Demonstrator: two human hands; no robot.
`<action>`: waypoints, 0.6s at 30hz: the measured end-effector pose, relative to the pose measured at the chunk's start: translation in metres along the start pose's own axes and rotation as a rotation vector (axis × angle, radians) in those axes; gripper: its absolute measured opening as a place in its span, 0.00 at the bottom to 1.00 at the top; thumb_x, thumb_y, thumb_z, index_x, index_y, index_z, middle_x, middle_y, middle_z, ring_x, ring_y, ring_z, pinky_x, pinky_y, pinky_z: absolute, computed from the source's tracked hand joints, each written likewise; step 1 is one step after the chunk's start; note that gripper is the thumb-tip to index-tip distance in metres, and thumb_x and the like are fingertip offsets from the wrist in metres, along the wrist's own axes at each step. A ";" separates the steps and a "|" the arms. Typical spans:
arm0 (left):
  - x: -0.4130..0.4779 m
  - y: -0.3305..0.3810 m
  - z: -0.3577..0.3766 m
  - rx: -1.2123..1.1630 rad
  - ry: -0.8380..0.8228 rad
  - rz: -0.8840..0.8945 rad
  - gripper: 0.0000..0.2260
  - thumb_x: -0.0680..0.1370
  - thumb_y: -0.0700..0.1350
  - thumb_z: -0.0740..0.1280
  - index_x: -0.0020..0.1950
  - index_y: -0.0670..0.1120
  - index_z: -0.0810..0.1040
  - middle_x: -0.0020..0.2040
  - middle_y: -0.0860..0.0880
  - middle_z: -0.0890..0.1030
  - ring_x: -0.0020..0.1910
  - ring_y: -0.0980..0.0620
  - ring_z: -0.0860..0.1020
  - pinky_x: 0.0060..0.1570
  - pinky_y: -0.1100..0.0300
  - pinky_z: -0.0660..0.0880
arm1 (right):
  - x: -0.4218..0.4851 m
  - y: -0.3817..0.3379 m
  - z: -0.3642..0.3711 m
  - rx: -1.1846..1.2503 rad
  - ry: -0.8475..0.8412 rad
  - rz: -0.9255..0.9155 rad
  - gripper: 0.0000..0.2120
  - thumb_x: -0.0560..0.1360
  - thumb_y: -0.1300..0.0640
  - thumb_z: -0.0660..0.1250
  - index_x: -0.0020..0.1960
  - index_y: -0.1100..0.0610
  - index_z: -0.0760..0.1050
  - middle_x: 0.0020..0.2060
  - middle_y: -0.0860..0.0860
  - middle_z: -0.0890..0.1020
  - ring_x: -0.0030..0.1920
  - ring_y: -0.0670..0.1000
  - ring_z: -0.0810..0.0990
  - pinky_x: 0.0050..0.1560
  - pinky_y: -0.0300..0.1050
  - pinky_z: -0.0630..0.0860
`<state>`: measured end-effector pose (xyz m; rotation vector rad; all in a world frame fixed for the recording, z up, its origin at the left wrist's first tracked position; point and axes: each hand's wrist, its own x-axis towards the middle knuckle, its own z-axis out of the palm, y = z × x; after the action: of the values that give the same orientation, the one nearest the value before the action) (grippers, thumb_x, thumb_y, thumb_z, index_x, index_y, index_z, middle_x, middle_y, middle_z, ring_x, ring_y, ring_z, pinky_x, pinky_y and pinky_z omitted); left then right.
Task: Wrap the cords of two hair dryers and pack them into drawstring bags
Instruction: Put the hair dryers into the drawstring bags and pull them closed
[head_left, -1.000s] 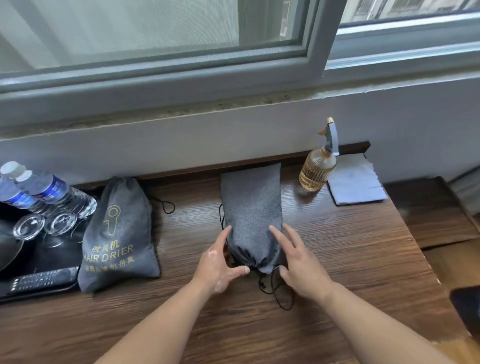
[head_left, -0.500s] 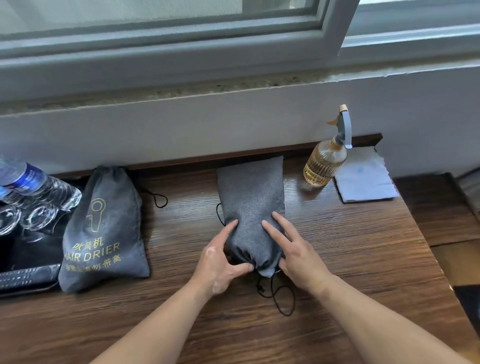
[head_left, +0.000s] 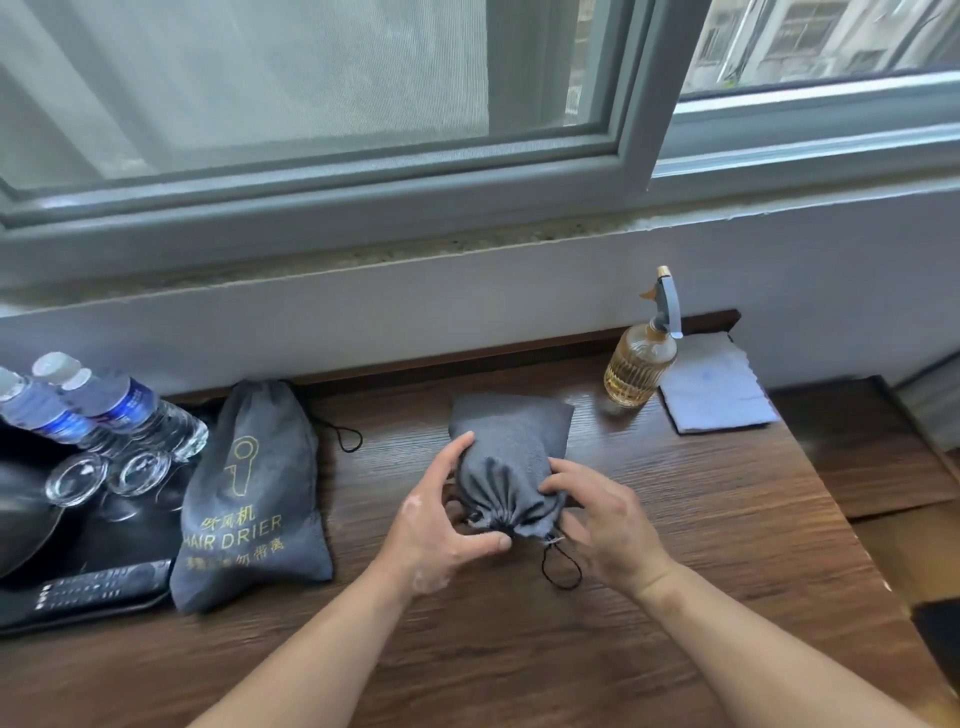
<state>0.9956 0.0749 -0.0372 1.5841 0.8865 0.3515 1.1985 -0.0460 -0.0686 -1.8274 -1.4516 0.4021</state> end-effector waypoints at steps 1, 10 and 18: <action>-0.001 0.004 -0.003 0.023 0.008 0.016 0.49 0.61 0.41 0.86 0.75 0.64 0.65 0.68 0.51 0.77 0.63 0.54 0.81 0.62 0.58 0.78 | 0.002 -0.004 -0.001 0.009 0.024 0.007 0.17 0.70 0.67 0.75 0.55 0.51 0.81 0.61 0.51 0.83 0.62 0.47 0.81 0.65 0.43 0.76; -0.001 0.018 -0.017 0.200 0.282 0.133 0.24 0.73 0.33 0.76 0.51 0.64 0.83 0.51 0.56 0.87 0.48 0.59 0.85 0.55 0.56 0.82 | 0.012 -0.036 -0.015 0.023 0.031 0.132 0.11 0.74 0.62 0.69 0.52 0.48 0.81 0.43 0.43 0.85 0.43 0.45 0.83 0.47 0.43 0.78; -0.001 0.028 -0.033 0.333 0.301 0.229 0.15 0.75 0.37 0.76 0.45 0.59 0.82 0.46 0.55 0.78 0.36 0.56 0.78 0.41 0.66 0.74 | 0.028 -0.055 -0.036 0.022 -0.015 0.176 0.07 0.78 0.60 0.69 0.50 0.47 0.79 0.33 0.40 0.81 0.32 0.46 0.77 0.36 0.39 0.72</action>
<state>0.9825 0.0982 -0.0031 1.9826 1.0337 0.6431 1.1925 -0.0287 0.0000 -1.9451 -1.2958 0.5179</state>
